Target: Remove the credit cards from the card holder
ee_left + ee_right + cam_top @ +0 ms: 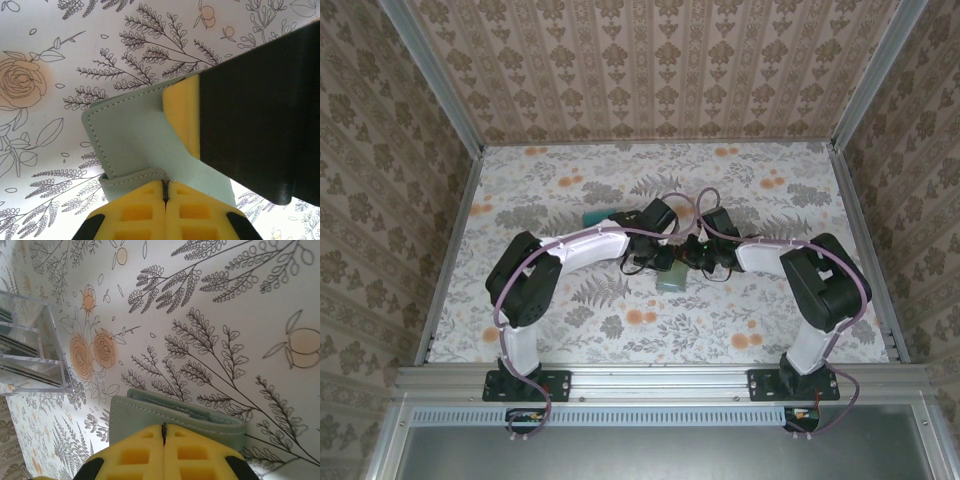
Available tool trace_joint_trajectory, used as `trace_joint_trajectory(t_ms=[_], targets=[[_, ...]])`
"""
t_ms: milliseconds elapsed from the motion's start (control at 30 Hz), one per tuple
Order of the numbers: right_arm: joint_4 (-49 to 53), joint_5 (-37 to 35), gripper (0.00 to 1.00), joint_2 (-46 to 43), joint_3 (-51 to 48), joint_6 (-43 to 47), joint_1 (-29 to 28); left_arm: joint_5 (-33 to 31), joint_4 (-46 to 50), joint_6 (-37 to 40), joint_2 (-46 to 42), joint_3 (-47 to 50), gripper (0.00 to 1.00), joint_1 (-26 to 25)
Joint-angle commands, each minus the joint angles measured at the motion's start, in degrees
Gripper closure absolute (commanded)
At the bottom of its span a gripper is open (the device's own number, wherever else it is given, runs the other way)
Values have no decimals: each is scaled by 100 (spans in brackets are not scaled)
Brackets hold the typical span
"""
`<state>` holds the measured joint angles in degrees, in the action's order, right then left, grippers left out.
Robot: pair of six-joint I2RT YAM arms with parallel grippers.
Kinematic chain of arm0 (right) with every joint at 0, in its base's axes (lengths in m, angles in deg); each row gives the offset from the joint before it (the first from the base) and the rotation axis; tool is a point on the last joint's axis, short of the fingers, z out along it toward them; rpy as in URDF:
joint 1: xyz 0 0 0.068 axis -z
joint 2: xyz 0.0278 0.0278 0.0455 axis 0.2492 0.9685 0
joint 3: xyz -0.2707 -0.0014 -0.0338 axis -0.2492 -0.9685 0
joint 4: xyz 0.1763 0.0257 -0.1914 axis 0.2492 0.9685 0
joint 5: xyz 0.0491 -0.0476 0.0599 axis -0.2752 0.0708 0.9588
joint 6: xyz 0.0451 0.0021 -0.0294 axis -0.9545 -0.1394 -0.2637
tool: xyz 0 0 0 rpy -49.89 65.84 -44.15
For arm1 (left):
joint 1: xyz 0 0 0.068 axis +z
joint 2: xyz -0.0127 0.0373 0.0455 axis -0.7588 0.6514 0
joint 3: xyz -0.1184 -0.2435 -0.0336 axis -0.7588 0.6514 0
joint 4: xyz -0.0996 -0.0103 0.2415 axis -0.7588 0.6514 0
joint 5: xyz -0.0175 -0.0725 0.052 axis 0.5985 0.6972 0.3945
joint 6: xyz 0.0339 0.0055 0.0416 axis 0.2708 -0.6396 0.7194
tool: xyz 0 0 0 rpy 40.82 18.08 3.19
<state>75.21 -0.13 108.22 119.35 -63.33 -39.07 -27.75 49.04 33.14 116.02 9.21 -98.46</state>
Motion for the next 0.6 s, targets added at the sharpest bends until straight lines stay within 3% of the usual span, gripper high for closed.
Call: trace_joint_trajectory(t_ms=[0,233,567], targets=[[947,-196,100,477,317,205,-75,104,-115,160,11,-11,100,-11],[1758,-917,100,701,269,342,-146,-5,-203,23,-294,146,100,165],[1864,-1116,100,961,51,376,-179,-199,-625,-431,-1036,857,100,612]])
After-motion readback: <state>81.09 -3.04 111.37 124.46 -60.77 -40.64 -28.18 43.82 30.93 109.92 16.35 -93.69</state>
